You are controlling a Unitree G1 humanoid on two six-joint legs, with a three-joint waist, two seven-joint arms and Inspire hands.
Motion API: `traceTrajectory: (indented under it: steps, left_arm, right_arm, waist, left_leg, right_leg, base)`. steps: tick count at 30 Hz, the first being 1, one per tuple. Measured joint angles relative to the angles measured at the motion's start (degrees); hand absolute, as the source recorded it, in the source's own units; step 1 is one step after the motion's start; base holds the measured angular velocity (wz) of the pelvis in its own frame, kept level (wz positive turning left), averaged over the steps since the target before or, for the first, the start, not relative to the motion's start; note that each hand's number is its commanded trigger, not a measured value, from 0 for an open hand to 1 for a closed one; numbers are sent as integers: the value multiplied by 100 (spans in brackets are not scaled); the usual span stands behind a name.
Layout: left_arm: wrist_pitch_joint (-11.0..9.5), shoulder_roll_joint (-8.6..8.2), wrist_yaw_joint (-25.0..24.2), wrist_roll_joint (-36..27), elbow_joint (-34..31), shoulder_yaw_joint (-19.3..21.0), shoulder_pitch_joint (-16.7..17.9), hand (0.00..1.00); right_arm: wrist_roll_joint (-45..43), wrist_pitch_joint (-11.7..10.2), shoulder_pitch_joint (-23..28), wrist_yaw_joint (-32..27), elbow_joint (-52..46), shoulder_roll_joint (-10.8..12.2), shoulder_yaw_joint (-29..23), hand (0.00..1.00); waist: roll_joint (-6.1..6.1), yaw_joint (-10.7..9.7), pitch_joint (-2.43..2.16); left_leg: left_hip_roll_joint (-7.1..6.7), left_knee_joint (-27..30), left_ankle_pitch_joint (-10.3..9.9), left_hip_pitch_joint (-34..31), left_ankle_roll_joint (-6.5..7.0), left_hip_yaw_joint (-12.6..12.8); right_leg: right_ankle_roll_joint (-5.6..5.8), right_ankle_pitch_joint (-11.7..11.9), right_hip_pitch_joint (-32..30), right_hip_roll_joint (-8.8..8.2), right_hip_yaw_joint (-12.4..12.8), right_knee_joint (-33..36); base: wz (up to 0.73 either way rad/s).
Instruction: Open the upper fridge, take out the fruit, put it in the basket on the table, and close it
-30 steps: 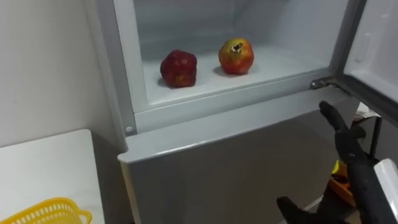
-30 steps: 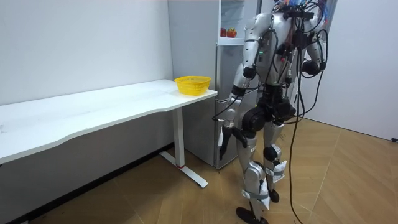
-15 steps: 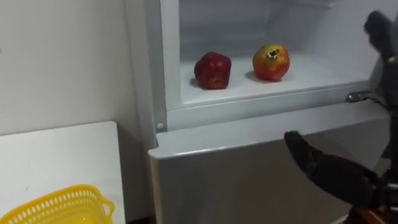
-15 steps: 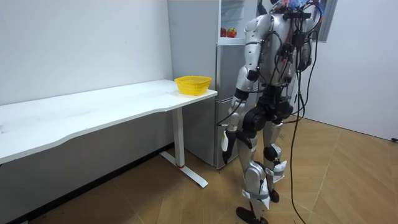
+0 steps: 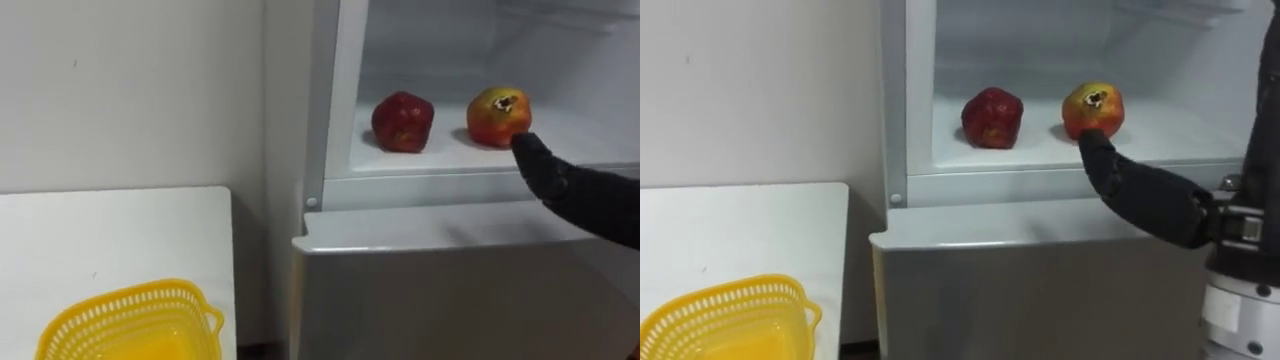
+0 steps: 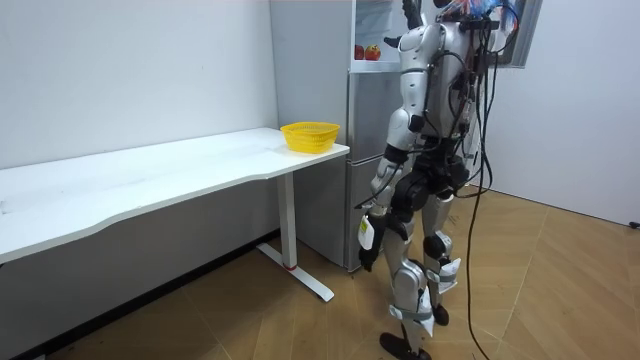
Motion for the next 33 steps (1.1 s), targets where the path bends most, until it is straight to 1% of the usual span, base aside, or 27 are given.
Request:
traceTrajectory:
  steps: [3, 6, 7, 8, 10, 12, 15, 17, 19, 21, 23, 28, 30, 33]
  left_arm:
    - [3, -3, 22, 69, -110, 51, 13, 0]
    - [5, -14, 47, 69, -115, 53, -8, 0]
    - [8, -16, 49, 69, -116, 56, -14, 0]
    - [14, -21, 49, 69, -117, 85, -24, 0]
    - [46, -36, 47, 69, -112, 121, -32, 0]
    - [72, -45, 41, 69, -107, 170, -37, 0]
    - [86, -58, 34, 69, -94, 171, -39, 0]
    - [91, -64, 23, 68, -86, 171, -17, 0]
    - [94, -67, 17, 67, -77, 169, 3, 0]
    - [109, -73, -2, 68, -47, 168, 18, 0]
    - [121, -81, -6, 89, -51, 169, 20, 0]
    - [158, -89, -19, 110, -59, 185, -4, 0]
    - [182, -94, -25, 113, -62, 269, -41, 0]
    - [209, -93, -26, 118, -69, 294, -64, 0]
  right_arm:
    - [149, 91, -284, 179, 187, 0, 7, 0]
    - [477, 137, -383, 216, 277, 4, 13, 0]
    - [512, 139, -389, 219, 289, 7, 13, 0]
    - [626, 144, -421, 271, 333, 8, 13, 0]
    - [754, 241, -585, 341, 449, 8, 11, 0]
    - [842, 272, -785, 386, 610, 7, 5, 0]
    - [868, 374, -886, 455, 652, 7, 6, 0]
    - [883, 375, -996, 556, 736, 8, 7, 0]
    - [906, 378, -1142, 639, 885, 8, 7, 0]
    - [970, 382, -1286, 712, 954, 8, 10, 0]
    - [1041, 382, -1345, 762, 983, 8, 13, 0]
    - [1231, 400, -1362, 834, 996, 7, 107, 0]
    - [1240, 500, -1370, 972, 996, 4, 211, 0]
    - [1246, 582, -1370, 1175, 997, 4, 321, 0]
  waist:
    - [0, 81, -1]
    - [-9, 184, -8]
    - [-12, 193, -10]
    - [-19, 192, -14]
    - [-17, 182, -12]
    - [-6, 184, -5]
    - [7, 210, 4]
    - [8, 218, 6]
    - [7, 217, 7]
    - [24, 220, 17]
    - [39, 224, 29]
    - [48, 286, 36]
    - [46, 347, 34]
    - [42, 388, 32]
  left_leg:
    - [0, 3, 0, -2, 0, -30]
    - [0, 5, 0, -7, 0, -67]
    - [0, 5, 0, -18, 0, -87]
    - [0, 22, 0, -55, 0, -131]
    - [-1, 56, 0, -69, 0, -173]
    - [0, 63, 1, -82, 0, -258]
    - [-4, 78, 1, -77, 0, -325]
    - [-6, 81, 2, -77, 0, -334]
    - [-7, 83, 2, -77, 0, -339]
    - [-6, 85, 2, -71, 0, -340]
    - [-6, 86, 2, -71, 0, -341]
    - [-6, 84, 2, -69, 0, -331]
    - [-6, 80, 2, -77, 0, -310]
    - [-7, 74, 1, -79, 0, -316]
  right_leg:
    - [0, 0, 0, -3, -19, 2]
    - [-1, 1, 2, -4, -34, 3]
    - [-1, 1, 3, -5, -50, 3]
    - [-1, 1, 1, -18, -119, 2]
    - [-2, 2, 0, -32, -202, 3]
    - [-2, 2, 27, -46, -322, 1]
    - [-2, 2, 77, -61, -400, -4]
    - [-2, 2, 85, -68, -435, -1]
    - [-2, 2, 89, -69, -439, -1]
    - [-3, 2, 99, -69, -443, -1]
    - [-2, 2, 116, -69, -440, -1]
    - [-2, 2, 114, -66, -424, 3]
    - [-3, 2, 90, -63, -410, 6]
    - [-3, 2, 85, -62, -411, 6]
  base:
    - [3]
    - [1]
    - [11]
    - [15]
    - [13]
    - [16]
    - [14]
    - [5]
    - [0]
    - [0]
    - [0]
    - [-2]
    - [-5]
    - [0]
